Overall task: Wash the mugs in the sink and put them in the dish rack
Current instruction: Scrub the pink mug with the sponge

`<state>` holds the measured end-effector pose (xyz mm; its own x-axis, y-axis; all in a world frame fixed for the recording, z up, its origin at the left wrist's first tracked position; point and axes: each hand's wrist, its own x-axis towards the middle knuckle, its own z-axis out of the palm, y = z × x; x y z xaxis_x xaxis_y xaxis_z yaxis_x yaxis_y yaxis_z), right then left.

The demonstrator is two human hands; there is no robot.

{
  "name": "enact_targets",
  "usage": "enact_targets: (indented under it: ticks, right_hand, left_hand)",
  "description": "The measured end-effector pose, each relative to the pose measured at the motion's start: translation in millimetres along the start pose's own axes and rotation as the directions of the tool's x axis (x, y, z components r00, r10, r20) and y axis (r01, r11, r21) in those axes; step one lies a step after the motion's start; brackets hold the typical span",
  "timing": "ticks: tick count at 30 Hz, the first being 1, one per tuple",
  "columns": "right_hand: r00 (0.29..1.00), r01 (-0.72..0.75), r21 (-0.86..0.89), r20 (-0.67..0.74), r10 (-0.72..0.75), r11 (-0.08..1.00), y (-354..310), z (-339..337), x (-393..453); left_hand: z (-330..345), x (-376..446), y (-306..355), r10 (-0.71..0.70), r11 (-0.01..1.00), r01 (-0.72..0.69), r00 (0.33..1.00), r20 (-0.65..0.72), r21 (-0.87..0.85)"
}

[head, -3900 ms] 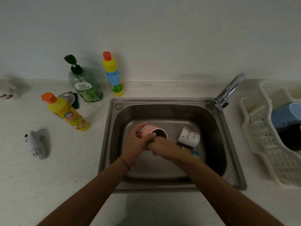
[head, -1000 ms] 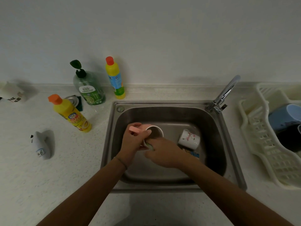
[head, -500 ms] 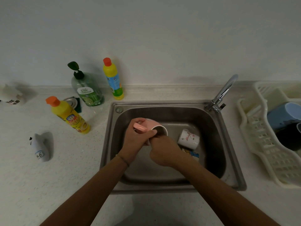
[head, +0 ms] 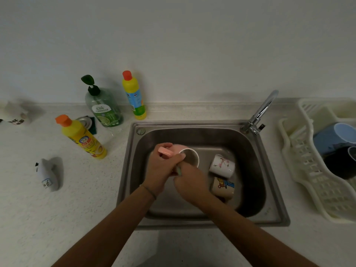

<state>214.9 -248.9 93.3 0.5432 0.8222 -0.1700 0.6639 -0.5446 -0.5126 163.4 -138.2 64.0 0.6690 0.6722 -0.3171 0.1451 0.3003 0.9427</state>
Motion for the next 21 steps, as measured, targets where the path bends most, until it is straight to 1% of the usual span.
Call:
enact_targets:
  ticks: [1, 2, 3, 4, 5, 6, 7, 8, 9, 10, 11, 13, 14, 15, 16, 17, 18, 19, 20, 21]
  right_hand:
    - [1.000, -0.005, 0.031, -0.003, 0.005, 1.000, -1.7, -1.3, -0.7]
    - [1.000, 0.029, -0.007, -0.010, -0.029, 1.000, 4.2, -0.6, -0.5]
    - [0.996, 0.087, -0.103, 0.015, -0.086, 0.991, 13.6, 1.3, 0.1]
    - [0.990, 0.142, -0.232, 0.039, -0.136, 0.962, 20.9, 0.7, -0.3]
    - [0.983, 0.185, -0.317, 0.060, -0.175, 0.930, 24.9, 1.0, -0.9]
    - [0.987, 0.161, -0.277, 0.046, -0.155, 0.947, 24.9, 4.6, 0.0]
    - [0.996, 0.088, -0.144, 0.023, -0.085, 0.986, 18.8, 5.9, 0.0]
    - [0.999, 0.035, -0.045, -0.008, -0.036, 0.998, 12.0, 7.1, 0.3]
    - [1.000, 0.006, 0.012, 0.000, -0.006, 1.000, 5.3, 3.4, -1.7]
    - [0.999, 0.045, -0.007, -0.015, -0.045, 0.999, 7.0, 4.0, -0.8]
    - [0.994, 0.105, -0.076, -0.010, -0.106, 0.992, 15.5, 5.0, -0.7]
    - [0.982, 0.187, -0.264, 0.021, -0.188, 0.946, 30.6, 6.1, -2.0]
    - [0.988, 0.150, -0.256, 0.005, -0.154, 0.955, 28.7, 9.0, -2.4]
    - [0.998, 0.055, -0.137, -0.027, -0.060, 0.989, 20.1, 12.3, -4.1]
    - [0.997, -0.029, -0.001, -0.067, 0.029, 1.000, 11.3, 14.8, -4.4]
    - [0.993, -0.088, 0.074, -0.068, 0.093, 0.993, 1.5, 13.2, -5.5]
    - [0.995, -0.085, 0.071, -0.054, 0.089, 0.994, -2.7, 10.0, -6.6]
    - [0.999, -0.015, 0.007, -0.044, 0.016, 1.000, 2.9, 9.0, -6.8]
    - [0.998, 0.057, -0.076, -0.030, -0.060, 0.995, 13.5, 9.7, -6.1]
    - [0.989, 0.142, -0.215, 0.005, -0.145, 0.966, 22.7, 7.9, -5.4]
  left_hand:
    - [0.1, -1.4, 1.0, -0.004, 1.000, 0.004, 1.000, -0.008, -0.014]
    - [-2.4, -0.8, 2.0, -0.010, 1.000, 0.010, 1.000, -0.004, -0.014]
    - [-6.9, 1.6, 2.3, -0.012, 1.000, 0.012, 1.000, 0.010, -0.003]
    - [-10.6, 3.7, 2.2, -0.012, 1.000, 0.012, 1.000, 0.026, 0.016]
    - [-11.1, 4.0, 2.8, -0.010, 0.999, 0.008, 0.999, 0.036, 0.035]
    - [-9.1, 2.9, 2.9, -0.006, 0.999, 0.004, 0.999, 0.034, 0.044]
    - [-5.6, 1.2, 2.3, -0.008, 0.999, 0.008, 1.000, 0.021, 0.041]
    - [-2.2, 0.0, 1.5, -0.017, 0.999, 0.017, 1.000, 0.004, 0.027]
    - [0.0, -1.3, 1.7, -0.031, 0.999, 0.031, 0.999, -0.011, 0.011]
    - [-0.6, -1.0, 2.3, -0.049, 0.999, 0.049, 0.999, -0.013, 0.002]
    - [-3.2, 0.4, 3.1, -0.062, 0.998, 0.062, 0.998, -0.002, 0.004]
    - [-8.7, 4.0, 2.3, -0.061, 0.997, 0.061, 0.998, 0.017, 0.042]
    - [-7.5, 3.2, 1.5, -0.055, 0.997, 0.054, 0.998, 0.018, 0.057]
    - [-4.0, 0.5, 0.3, -0.052, 0.997, 0.051, 0.999, 0.009, 0.061]
    - [0.1, -1.6, -0.6, -0.053, 0.997, 0.053, 0.999, -0.004, 0.055]
    - [2.8, -3.4, -1.0, -0.059, 0.997, 0.059, 0.998, -0.016, 0.045]
    - [2.9, -3.8, -1.1, -0.068, 0.997, 0.069, 0.997, -0.019, 0.042]
    - [0.2, -3.3, -0.3, -0.080, 0.996, 0.080, 0.997, -0.013, 0.043]
    - [-4.0, -1.2, 0.4, -0.091, 0.995, 0.091, 0.996, -0.002, 0.046]
    - [-7.4, 0.8, 1.5, -0.101, 0.994, 0.101, 0.995, 0.008, 0.049]
